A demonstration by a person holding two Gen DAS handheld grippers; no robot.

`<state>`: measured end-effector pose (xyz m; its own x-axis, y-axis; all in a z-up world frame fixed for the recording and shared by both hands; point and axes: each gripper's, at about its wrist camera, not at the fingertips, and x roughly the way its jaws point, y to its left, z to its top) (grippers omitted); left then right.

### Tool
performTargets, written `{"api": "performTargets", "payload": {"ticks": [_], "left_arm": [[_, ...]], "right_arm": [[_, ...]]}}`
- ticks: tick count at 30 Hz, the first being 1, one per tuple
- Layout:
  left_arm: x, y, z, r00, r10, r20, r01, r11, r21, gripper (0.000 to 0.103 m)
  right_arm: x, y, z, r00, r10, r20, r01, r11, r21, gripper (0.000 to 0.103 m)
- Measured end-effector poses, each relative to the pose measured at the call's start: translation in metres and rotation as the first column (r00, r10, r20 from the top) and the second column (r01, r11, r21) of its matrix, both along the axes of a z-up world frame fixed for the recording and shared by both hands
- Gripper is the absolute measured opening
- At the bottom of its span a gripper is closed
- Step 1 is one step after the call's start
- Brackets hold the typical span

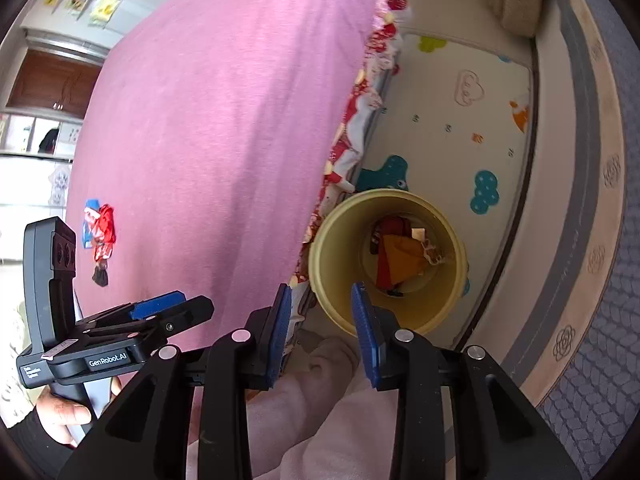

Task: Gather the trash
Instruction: 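Carry the cloth and brown sock to the yellow bin and release both, then return both open tools over the remaining items on the bed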

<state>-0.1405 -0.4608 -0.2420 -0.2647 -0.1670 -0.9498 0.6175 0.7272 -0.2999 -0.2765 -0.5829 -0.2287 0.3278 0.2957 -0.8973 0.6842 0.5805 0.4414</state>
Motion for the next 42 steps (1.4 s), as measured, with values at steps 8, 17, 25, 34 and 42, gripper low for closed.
{"api": "performTargets", "payload": {"ticks": [8, 17, 25, 34, 42], "left_arm": [[0.052, 0.084, 0.041, 0.977, 0.213, 0.028, -0.211, 0.976, -0.060, 0.076], [0.125, 0.231, 0.079, 0.855, 0.514, 0.069, -0.506, 0.856, -0.106, 0.076], [0.168, 0.371, 0.101, 0.674, 0.731, 0.104, -0.717, 0.682, -0.146, 0.076], [0.213, 0.462, 0.103, 0.519, 0.843, 0.138, -0.828, 0.537, -0.164, 0.076], [0.263, 0.486, 0.085, 0.460, 0.874, 0.158, -0.866, 0.480, -0.136, 0.076]], "right_arm": [[0.085, 0.059, 0.033, 0.980, 0.193, 0.050, -0.191, 0.981, -0.034, 0.031], [0.203, 0.179, 0.069, 0.889, 0.442, 0.119, -0.435, 0.897, -0.078, 0.032], [0.288, 0.287, 0.094, 0.768, 0.619, 0.162, -0.601, 0.785, -0.148, 0.032], [0.364, 0.365, 0.098, 0.647, 0.743, 0.170, -0.716, 0.669, -0.198, 0.033], [0.424, 0.399, 0.073, 0.559, 0.818, 0.136, -0.796, 0.575, -0.187, 0.034]]}}
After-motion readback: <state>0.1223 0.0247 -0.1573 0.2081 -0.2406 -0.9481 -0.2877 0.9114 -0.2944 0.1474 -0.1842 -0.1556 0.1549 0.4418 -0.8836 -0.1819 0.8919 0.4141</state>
